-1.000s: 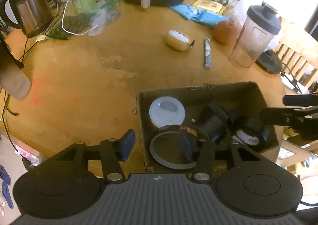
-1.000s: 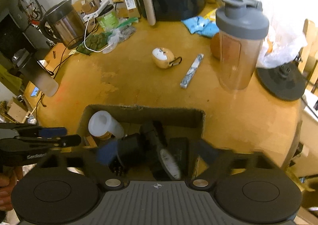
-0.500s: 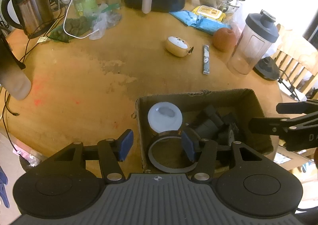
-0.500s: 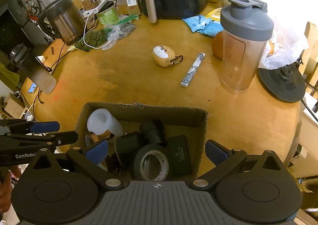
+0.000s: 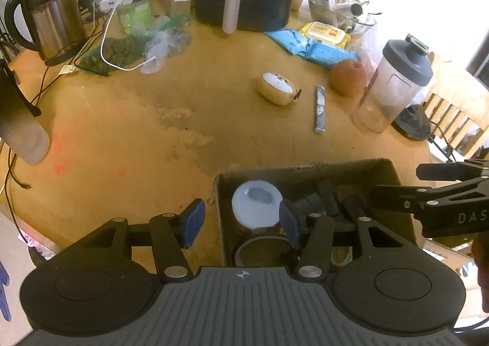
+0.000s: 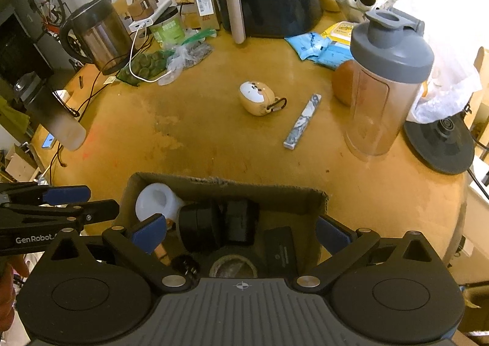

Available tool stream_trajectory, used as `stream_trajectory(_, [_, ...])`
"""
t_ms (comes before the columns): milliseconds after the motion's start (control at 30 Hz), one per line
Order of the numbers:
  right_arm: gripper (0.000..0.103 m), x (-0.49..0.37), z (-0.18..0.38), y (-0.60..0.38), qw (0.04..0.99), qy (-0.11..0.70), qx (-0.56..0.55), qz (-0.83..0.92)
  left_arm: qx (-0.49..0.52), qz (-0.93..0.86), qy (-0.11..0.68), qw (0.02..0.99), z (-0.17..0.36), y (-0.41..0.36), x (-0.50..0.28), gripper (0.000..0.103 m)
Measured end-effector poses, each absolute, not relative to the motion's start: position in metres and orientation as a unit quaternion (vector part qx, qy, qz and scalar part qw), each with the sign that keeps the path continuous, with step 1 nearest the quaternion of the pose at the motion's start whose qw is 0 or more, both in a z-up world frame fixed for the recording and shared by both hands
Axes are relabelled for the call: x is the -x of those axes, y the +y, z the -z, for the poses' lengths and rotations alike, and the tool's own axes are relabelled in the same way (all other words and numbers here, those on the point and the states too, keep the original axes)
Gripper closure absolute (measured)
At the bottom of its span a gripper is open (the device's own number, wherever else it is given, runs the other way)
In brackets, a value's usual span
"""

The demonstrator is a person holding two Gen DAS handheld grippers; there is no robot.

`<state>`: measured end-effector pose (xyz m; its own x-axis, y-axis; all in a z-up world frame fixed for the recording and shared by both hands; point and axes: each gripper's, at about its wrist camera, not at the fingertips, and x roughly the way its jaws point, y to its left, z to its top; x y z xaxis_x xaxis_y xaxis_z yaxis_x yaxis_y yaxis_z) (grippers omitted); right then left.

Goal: Organize rigid objects
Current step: 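Lift both open tools out of the cardboard box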

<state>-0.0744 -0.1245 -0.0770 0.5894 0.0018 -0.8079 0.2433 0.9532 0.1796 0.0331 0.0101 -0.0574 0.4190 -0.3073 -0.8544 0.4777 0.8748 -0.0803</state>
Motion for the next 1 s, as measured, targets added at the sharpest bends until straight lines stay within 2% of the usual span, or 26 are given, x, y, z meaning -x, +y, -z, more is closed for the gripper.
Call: stream_trajectory(1000, [0.000,0.030,0.079,-0.144,0.878,0.441,-0.147,0.111,-0.103,0.260,0.471,0.837,0.056,-0.006,-0.091,0.050])
